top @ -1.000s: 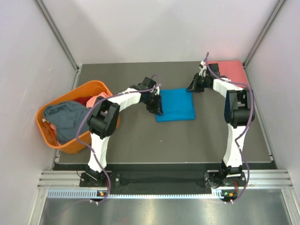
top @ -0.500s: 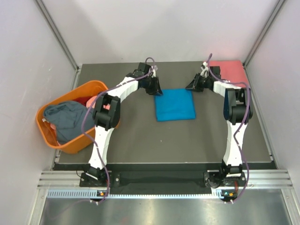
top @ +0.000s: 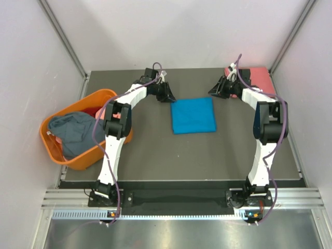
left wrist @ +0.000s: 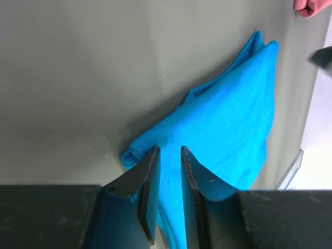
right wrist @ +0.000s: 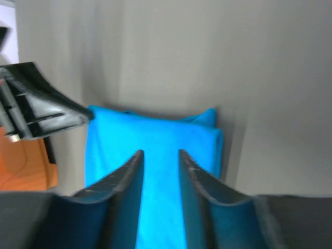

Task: Fold and stack the t-shirts
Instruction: Fold the tshirt, then neatly place the folded tshirt to the corner

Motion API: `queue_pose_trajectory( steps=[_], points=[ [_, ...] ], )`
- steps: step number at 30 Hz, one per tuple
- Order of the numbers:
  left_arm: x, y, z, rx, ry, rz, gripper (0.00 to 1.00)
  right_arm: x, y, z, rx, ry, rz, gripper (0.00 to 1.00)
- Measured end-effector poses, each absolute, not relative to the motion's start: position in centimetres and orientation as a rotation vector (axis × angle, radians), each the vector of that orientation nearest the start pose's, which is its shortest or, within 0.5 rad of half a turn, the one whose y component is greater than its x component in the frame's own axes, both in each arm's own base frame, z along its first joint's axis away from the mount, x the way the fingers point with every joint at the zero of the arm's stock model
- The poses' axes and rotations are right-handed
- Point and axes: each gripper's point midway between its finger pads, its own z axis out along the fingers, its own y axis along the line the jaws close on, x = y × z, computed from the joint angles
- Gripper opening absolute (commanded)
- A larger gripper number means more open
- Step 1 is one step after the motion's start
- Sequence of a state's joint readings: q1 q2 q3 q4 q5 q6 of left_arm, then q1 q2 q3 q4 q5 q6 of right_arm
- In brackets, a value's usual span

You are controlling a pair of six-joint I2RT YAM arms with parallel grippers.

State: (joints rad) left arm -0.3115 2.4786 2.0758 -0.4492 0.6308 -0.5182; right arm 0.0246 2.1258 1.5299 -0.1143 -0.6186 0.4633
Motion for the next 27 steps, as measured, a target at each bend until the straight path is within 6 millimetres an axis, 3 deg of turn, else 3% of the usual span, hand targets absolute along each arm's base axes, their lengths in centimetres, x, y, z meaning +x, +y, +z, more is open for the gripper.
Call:
queue_pose_trajectory(
  steps=[1, 4, 7, 10, 16, 19, 22, 27],
  points=[
    [51.9, -29.3, 6.0, 0.049, 2.518, -1.134, 0.27, 52.3, 12.8, 9.7, 0.159, 2.283, 0.945, 0.43],
    [51.2, -29.2, 6.9, 0.056, 2.519, -1.149, 0.27, 52.3, 12.5, 12.1, 0.118, 2.244, 0.907, 0.52],
    [48.6, -28.9, 8.8, 0.081, 2.536, -1.162, 0.27, 52.0, 12.1, 12.4, 0.087, 2.254, 0.868, 0.59],
    [45.3, -28.5, 11.5, 0.14, 2.536, -1.157, 0.27, 51.4, 11.6, 11.2, 0.071, 2.311, 0.818, 0.61],
    [38.1, -28.5, 18.9, 0.357, 2.433, -1.141, 0.27, 51.2, 11.0, 8.9, 0.006, 2.396, 0.771, 0.61],
    [34.8, -27.9, 21.3, 0.454, 2.372, -1.102, 0.28, 51.3, 10.8, 7.8, -0.039, 2.425, 0.744, 0.61],
    [31.3, -26.5, 22.5, 0.484, 2.329, -1.079, 0.28, 50.7, 10.5, 6.7, -0.071, 2.462, 0.731, 0.6],
    [28.2, -24.6, 22.1, 0.48, 2.302, -1.039, 0.28, 50.7, 10.4, 5.4, -0.109, 2.495, 0.721, 0.59]
  ],
)
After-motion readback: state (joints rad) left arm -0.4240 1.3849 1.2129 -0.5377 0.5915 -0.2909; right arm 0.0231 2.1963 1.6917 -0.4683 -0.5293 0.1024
